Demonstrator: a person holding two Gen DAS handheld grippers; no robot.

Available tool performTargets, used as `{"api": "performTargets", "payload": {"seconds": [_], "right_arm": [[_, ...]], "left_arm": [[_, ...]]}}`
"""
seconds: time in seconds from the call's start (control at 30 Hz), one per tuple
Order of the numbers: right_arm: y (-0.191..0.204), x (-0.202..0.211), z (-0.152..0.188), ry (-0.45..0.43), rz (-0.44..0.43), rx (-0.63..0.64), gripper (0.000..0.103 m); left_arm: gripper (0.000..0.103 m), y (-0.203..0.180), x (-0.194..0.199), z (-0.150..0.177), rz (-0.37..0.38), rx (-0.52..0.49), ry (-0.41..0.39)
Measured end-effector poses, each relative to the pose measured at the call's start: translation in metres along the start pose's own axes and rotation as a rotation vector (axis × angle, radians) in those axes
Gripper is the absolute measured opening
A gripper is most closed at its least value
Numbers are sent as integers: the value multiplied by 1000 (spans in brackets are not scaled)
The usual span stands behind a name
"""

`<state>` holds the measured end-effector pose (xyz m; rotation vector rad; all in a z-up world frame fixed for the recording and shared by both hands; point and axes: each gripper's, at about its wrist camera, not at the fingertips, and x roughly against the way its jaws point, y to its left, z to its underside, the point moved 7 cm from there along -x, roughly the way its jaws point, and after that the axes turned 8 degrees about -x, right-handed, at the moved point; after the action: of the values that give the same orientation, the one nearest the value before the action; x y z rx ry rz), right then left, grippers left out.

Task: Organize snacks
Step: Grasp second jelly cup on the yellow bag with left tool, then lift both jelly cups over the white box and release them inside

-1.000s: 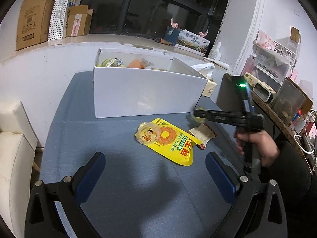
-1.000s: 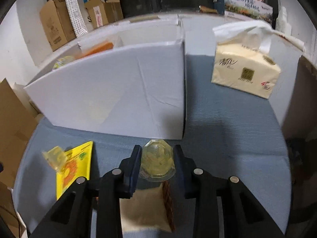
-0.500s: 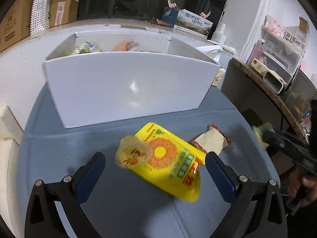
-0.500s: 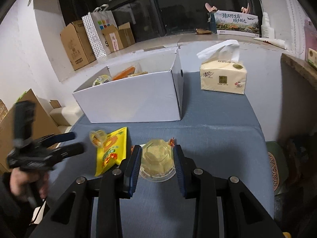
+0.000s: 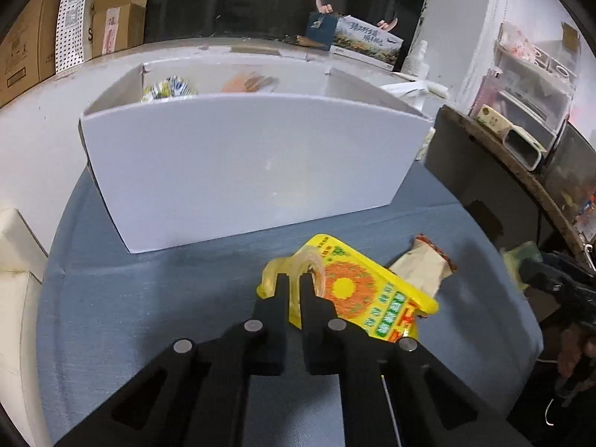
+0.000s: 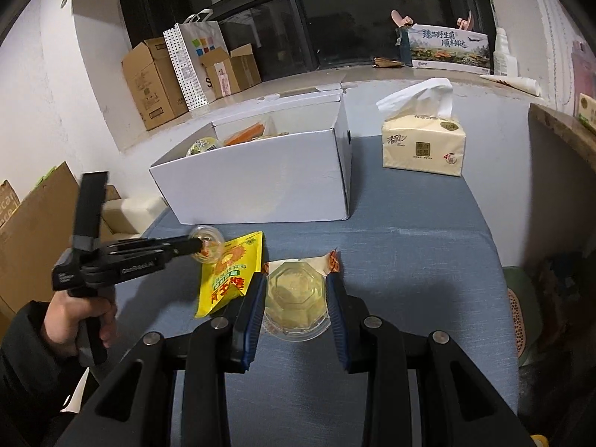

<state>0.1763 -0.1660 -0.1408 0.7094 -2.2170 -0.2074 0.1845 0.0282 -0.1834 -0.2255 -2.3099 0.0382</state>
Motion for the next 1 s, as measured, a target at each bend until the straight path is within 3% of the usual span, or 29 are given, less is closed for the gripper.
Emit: {"api": "performTargets", "payload": {"seconds": [0.17,0.23,0.3,0.37,0.5,0.73,0.8,0.97,1.0], "right_arm": [[6,-5,3,11,2,19,35],[8,-5,3,12,-7,21,35],[10,-4,4,11,-4,24,35],[10,-4,5,13,-8,23,35],[9,-5,7,19,-9,20,35],[11,-7,9,25,-6,28,35],[10,-8,9,27,-4,24,35],[12,-7,9,26,-8,33,35],[12,-7,9,26,-8,34,35]], "left_arm": [[4,1,9,-3,-2,-2,-1],[15,5,5,0,-64,-11,13],[78,10,-5,5,-80,8,59],[98,6,-9,5,-60,5,55],[98,-5,-25,-2,-80,-100,74],[95,-5,-49,-9,-54,-93,91],[47,-1,-52,-10,-17,-45,90],[46,-6,-35,-7,-5,-63,53],[35,-6,-28,-8,-4,-61,37]]}}
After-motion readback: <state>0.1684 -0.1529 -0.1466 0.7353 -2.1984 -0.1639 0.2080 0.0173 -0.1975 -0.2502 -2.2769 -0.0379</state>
